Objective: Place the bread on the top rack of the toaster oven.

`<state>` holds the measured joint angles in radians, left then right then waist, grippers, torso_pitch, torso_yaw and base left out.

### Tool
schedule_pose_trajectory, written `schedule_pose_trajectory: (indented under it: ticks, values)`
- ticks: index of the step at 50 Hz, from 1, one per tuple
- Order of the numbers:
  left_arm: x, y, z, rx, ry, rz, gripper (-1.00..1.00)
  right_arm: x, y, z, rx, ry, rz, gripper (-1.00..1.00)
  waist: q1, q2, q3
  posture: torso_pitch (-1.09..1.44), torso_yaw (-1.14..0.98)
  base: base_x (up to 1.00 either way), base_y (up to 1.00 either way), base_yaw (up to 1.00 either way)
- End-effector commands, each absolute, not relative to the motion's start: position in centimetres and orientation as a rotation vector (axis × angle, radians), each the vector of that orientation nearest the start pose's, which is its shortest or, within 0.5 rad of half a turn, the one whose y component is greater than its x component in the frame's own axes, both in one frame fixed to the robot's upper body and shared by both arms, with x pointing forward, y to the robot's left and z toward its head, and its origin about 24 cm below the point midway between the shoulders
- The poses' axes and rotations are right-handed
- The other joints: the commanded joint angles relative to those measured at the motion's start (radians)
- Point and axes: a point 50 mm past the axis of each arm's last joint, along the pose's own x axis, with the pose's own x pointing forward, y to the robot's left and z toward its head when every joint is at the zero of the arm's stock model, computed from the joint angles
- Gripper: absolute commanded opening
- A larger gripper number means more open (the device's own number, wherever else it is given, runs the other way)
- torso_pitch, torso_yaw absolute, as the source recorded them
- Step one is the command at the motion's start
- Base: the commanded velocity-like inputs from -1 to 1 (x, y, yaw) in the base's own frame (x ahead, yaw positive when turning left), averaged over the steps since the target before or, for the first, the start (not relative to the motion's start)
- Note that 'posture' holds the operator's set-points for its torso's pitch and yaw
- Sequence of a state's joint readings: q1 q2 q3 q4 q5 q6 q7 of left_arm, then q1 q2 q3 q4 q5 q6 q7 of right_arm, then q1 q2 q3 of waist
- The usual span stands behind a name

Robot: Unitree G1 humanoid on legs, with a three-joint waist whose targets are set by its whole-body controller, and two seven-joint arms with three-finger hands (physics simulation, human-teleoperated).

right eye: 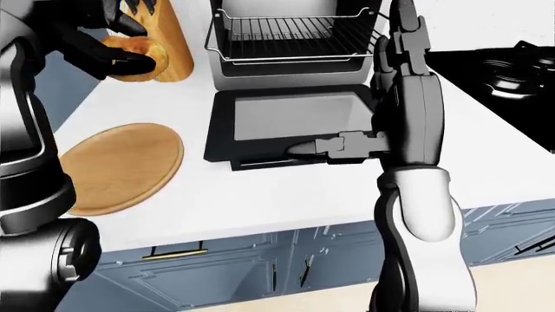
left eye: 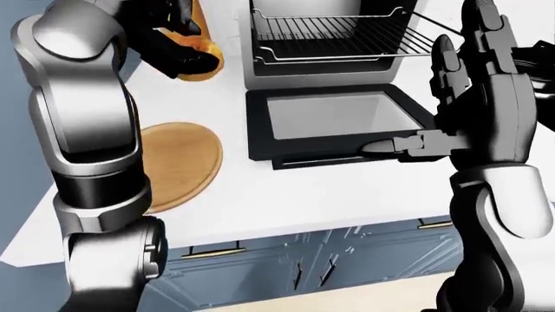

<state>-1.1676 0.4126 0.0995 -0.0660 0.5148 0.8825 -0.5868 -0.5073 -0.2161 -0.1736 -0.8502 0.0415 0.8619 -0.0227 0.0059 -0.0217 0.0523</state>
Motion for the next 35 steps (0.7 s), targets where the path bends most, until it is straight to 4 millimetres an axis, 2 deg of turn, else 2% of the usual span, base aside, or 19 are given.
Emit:
schedule_pose_trajectory:
  ticks: [1,7,9,12,16,25,27,35]
  values:
    - [31.7,17.9,37.5,0.611,-0.322,0.031,-1.0,23.0,-17.0,27.8,-0.148,-0.576,-0.076,1.0,0.0,0.002,-0.025,0.0,0.0,0.0,0.0,0.0]
    - [32.0,17.2,39.3,0.596,-0.366,0.025,-1.0,22.8,-17.0,27.6,-0.147,-0.575,-0.079,1.0,0.001,-0.001,-0.025,0.0,0.0,0.0,0.0,0.0]
    - [32.0,17.2,39.4,0.596,-0.367,0.025,-1.0,22.8,-17.0,27.6,-0.147,-0.575,-0.079,1.0,0.001,-0.001,-0.024,0.0,0.0,0.0,0.0,0.0]
    - [32.4,16.7,40.9,0.599,-0.394,0.021,-1.0,22.8,-17.0,27.6,-0.148,-0.576,-0.079,1.0,0.001,-0.001,-0.023,0.0,0.0,0.0,0.0,0.0]
    - [32.8,15.9,41.9,0.593,-0.419,-0.001,-1.0,22.6,-17.0,27.7,-0.149,-0.577,-0.08,1.0,0.002,-0.004,-0.022,0.0,0.0,0.0,0.0,0.0]
    - [33.8,14.2,43.0,0.593,-0.453,-0.032,-1.0,22.7,-17.1,27.4,-0.149,-0.574,-0.085,1.0,0.003,-0.008,-0.021,0.0,0.0,0.0,0.0,0.0]
    - [34.3,13.1,43.6,0.596,-0.468,-0.06,-1.0,22.5,-17.2,27.5,-0.147,-0.576,-0.087,1.0,0.002,-0.009,-0.022,0.0,0.0,0.0,0.0,0.0]
    - [35.3,10.5,43.9,0.587,-0.493,-0.116,-1.0,22.4,-17.4,27.6,-0.148,-0.578,-0.091,1.0,0.005,-0.014,-0.022,0.0,0.0,0.0,0.0,0.0]
